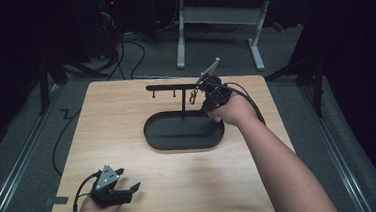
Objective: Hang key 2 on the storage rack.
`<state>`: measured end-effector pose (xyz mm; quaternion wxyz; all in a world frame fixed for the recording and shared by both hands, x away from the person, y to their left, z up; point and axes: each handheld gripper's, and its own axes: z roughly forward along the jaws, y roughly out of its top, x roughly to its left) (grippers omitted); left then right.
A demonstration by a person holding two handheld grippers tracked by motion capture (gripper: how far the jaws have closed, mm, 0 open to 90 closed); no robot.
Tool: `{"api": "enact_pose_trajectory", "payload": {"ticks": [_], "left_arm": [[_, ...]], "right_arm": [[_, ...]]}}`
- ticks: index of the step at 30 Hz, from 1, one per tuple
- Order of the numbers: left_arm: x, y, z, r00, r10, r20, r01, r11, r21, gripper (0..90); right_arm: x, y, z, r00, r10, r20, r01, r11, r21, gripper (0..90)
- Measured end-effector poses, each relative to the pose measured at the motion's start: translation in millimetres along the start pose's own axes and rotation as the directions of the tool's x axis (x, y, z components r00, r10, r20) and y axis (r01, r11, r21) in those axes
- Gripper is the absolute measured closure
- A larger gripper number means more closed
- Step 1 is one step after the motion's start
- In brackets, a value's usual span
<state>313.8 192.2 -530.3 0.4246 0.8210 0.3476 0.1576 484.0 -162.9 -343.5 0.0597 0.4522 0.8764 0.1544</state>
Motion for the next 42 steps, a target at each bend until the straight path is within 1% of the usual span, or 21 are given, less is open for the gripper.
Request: {"api": "enact_pose_trajectory", "payload": {"ticks": [1,8,9,11,14,17,19,21,22,24,25,26,27,28,30,32,33,34,37,39,42], "left_arm": [[-0.4,0.1,0.3,1.0,0.001,0.001,-0.001,1.0,0.0,20.5],[0.4,0.2,-0.4,1.0,0.0,0.0,0.0,1.0,-0.001,20.5],[0.5,0.2,-0.3,1.0,-0.001,-0.001,0.001,1.0,-0.001,20.5],[0.4,0.1,0.0,1.0,-0.002,0.0,0.002,1.0,-0.004,20.5],[0.0,0.7,-0.6,0.9998,-0.011,0.014,0.011,0.9999,-0.008,20.5],[-1.1,1.6,-1.3,0.9998,-0.01,0.018,0.01,0.9999,-0.01,20.5],[-1.8,1.8,-1.1,0.9998,-0.008,0.02,0.008,0.9999,-0.009,20.5],[-2.1,1.7,-0.4,0.9997,-0.008,0.021,0.008,0.9999,-0.007,20.5],[-2.2,1.5,-0.2,0.9998,-0.009,0.019,0.009,0.9999,-0.008,20.5],[-2.2,1.4,-0.1,0.9998,-0.01,0.018,0.01,0.9999,-0.008,20.5],[-2.3,1.3,0.0,0.9998,-0.012,0.019,0.012,0.9999,-0.009,20.5],[-2.3,1.3,0.0,0.9998,-0.012,0.019,0.012,0.9999,-0.009,20.5],[-2.6,1.3,0.0,0.9997,-0.012,0.02,0.012,0.9999,-0.01,20.5],[-3.1,1.3,0.1,0.9997,-0.012,0.021,0.012,0.9999,-0.012,20.5],[-3.4,1.4,0.1,0.9997,-0.009,0.023,0.009,0.9999,-0.012,20.5],[-3.3,1.4,0.4,0.9996,-0.008,0.027,0.008,0.9999,-0.014,20.5],[-3.0,1.4,1.1,0.9996,-0.006,0.029,0.006,0.9999,-0.014,20.5],[-3.0,1.4,1.1,0.9996,-0.006,0.029,0.006,0.9999,-0.014,20.5],[-2.4,0.8,1.9,0.9994,-0.007,0.034,0.007,0.9999,-0.008,20.5],[-3.2,0.6,2.4,0.9995,-0.005,0.032,0.006,0.9999,-0.015,20.5],[-3.6,0.2,2.1,0.9993,-0.009,0.035,0.01,0.9998,-0.018,20.4]], "right_arm": [[2.8,-5.8,2.3,0.9998,0.017,0.007,-0.017,1.0,-0.006,75.0],[5.7,-26.6,14.1,0.9998,0.018,-0.001,-0.018,1.0,-0.021,68.4],[6.6,-35.6,18.4,0.9999,0.016,0.003,-0.016,0.999,-0.041,67.6],[7.3,-39.0,19.7,0.9998,0.017,0.008,-0.016,0.999,-0.049,66.5],[13.0,-54.5,26.5,0.9999,-0.004,0.011,0.005,0.997,-0.077,58.0],[18.6,-70.8,33.0,0.9996,0.006,-0.028,-0.01,0.991,-0.133,53.0],[22.7,-81.8,37.5,0.9996,0.008,-0.028,-0.013,0.985,-0.171,49.2],[26.4,-92.2,41.4,0.9999,0.004,0.011,-0.001,0.978,-0.207,45.9],[28.5,-103.3,45.4,0.9999,0.004,0.011,-0.001,0.966,-0.258,43.2],[28.8,-107.3,46.8,0.9999,0.017,0.0,-0.016,0.961,-0.274,42.7],[29.2,-119.9,51.5,0.9993,0.035,-0.017,-0.038,0.945,-0.324,41.8],[29.2,-119.9,51.5,0.9993,0.035,-0.017,-0.038,0.945,-0.324,41.8],[29.3,-124.1,53.0,0.9993,0.035,-0.015,-0.038,0.939,-0.341,40.9],[29.6,-137.2,58.1,0.9993,0.036,-0.013,-0.038,0.924,-0.38,39.3],[29.5,-141.6,59.9,0.9993,0.034,-0.016,-0.038,0.919,-0.392,38.3],[29.2,-156.3,64.5,0.9989,0.033,-0.033,-0.044,0.899,-0.435,37.9],[28.7,-171.0,68.2,0.9992,0.014,-0.038,-0.031,0.872,-0.489,36.6],[28.7,-171.0,68.2,0.9992,0.014,-0.038,-0.031,0.872,-0.489,36.6],[27.2,-193.7,74.4,0.9992,0.014,-0.037,-0.032,0.844,-0.535,32.6],[25.2,-212.5,77.1,0.9994,0.011,-0.033,-0.028,0.816,-0.577,28.4],[19.9,-239.3,76.1,0.9987,0.041,-0.03,-0.051,0.776,-0.629,23.2]]}}
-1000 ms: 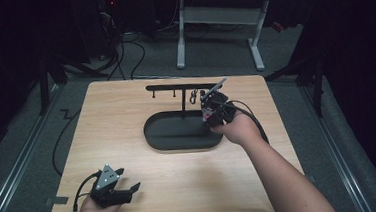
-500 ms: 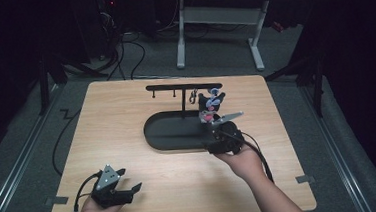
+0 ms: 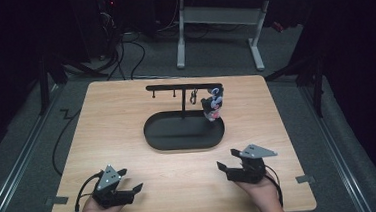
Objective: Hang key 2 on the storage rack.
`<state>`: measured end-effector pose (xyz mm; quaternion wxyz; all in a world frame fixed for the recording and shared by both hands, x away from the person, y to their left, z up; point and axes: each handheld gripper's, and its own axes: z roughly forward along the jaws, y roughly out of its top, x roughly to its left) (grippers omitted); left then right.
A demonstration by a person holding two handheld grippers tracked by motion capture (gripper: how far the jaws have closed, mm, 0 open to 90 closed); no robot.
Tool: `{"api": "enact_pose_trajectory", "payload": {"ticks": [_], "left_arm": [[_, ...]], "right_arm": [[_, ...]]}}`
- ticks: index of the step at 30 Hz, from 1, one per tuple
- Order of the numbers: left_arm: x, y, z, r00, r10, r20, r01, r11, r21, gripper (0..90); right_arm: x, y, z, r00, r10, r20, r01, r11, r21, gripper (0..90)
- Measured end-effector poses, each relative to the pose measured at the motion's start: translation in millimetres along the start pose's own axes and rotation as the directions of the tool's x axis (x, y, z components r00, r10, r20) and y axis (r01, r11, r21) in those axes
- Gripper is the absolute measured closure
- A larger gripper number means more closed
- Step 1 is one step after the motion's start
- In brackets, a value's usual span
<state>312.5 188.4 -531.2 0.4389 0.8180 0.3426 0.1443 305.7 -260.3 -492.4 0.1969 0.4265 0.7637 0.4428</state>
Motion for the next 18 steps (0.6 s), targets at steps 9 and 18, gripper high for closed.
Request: {"api": "enact_pose_trajectory", "payload": {"ticks": [9,18], "left_arm": [[-7.9,6.4,-5.7,0.9982,-0.059,-0.013,0.058,0.9967,-0.056,20.4],[-13.4,6.0,-7.0,0.9981,-0.046,-0.04,0.044,0.9969,-0.065,20.2]], "right_arm": [[-18.0,-67.8,-62.4,0.9896,0.077,0.122,-0.066,0.994,-0.092,13.4],[-26.5,-63.4,-62.0,0.984,0.072,0.163,-0.05,0.989,-0.141,13.3]]}}
